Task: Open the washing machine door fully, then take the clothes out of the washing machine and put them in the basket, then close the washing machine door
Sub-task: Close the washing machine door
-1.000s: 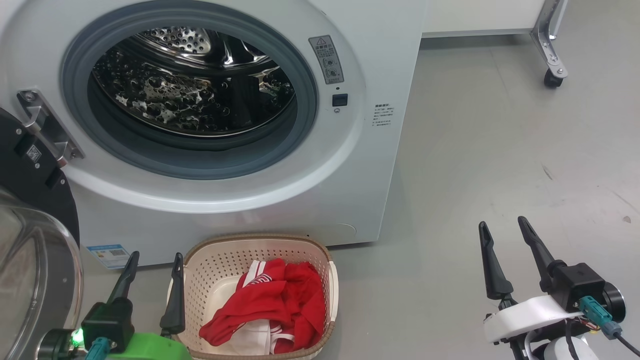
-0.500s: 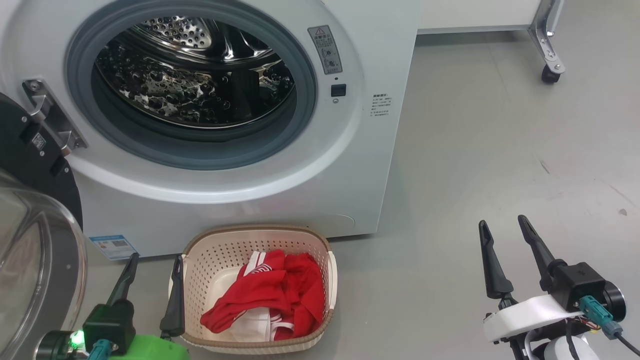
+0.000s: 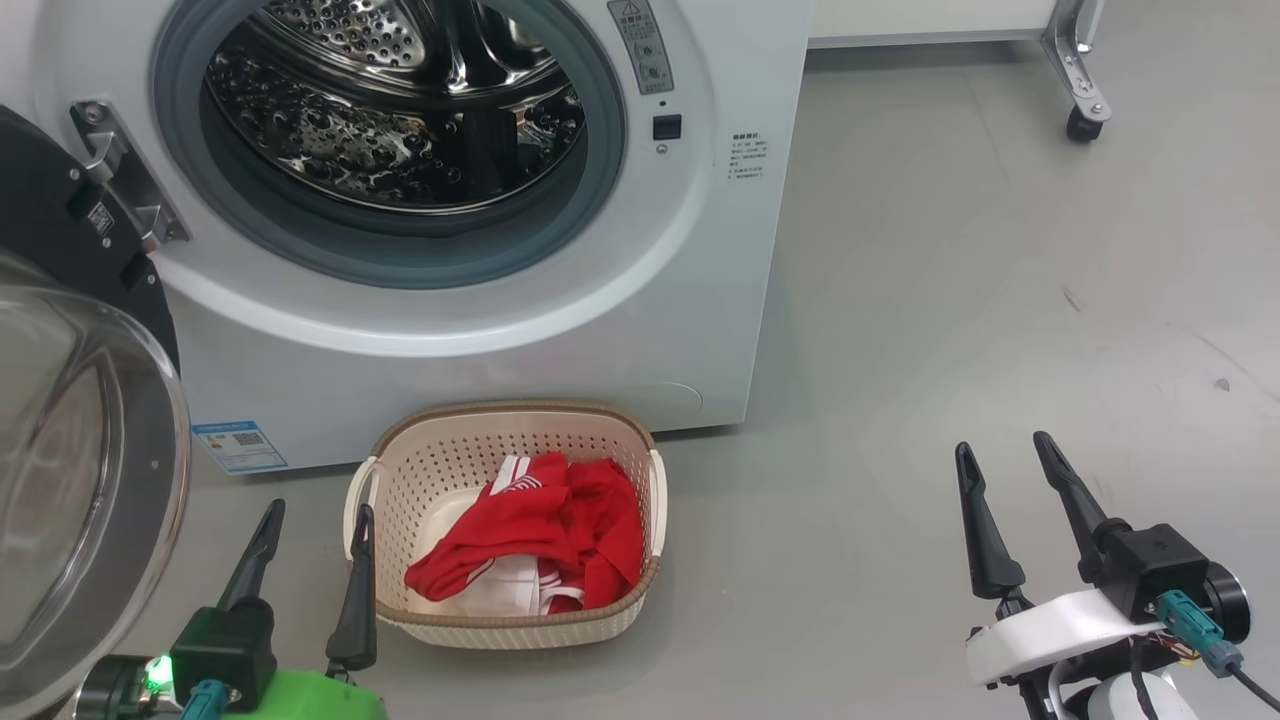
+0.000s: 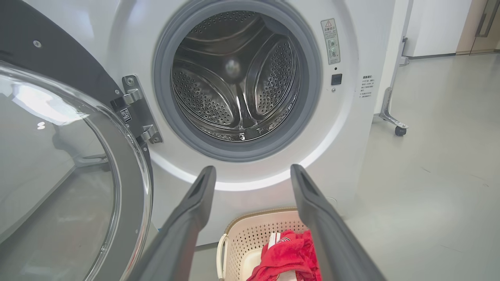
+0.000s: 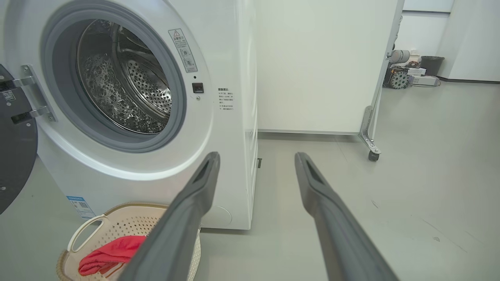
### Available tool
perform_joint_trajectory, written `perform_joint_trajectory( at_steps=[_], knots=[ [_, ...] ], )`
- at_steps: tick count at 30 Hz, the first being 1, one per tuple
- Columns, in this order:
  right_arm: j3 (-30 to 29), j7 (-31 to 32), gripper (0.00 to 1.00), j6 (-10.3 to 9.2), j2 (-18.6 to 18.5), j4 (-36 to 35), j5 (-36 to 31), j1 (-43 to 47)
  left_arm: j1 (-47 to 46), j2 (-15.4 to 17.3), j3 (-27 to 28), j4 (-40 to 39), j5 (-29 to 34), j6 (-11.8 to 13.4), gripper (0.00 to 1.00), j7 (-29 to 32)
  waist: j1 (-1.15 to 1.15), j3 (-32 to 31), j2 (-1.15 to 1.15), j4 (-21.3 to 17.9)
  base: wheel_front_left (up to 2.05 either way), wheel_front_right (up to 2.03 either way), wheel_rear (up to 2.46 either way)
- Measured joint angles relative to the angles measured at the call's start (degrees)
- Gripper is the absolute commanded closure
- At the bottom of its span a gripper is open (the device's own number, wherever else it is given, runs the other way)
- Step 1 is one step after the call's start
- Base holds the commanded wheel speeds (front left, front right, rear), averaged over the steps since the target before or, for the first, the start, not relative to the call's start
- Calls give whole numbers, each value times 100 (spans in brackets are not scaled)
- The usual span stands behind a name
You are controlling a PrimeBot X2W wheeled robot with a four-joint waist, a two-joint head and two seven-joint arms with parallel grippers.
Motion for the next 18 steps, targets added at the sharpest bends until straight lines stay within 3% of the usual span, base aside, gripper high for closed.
perform_joint_trajectory(
  at_steps=[18],
  knots=[
    [-1, 15, 0, -12, -20, -38, 3, 32, 73, 31, 3, -149, 42, 46, 0, 25, 0, -12, 0, 7, -61, 61, 0]
  ],
)
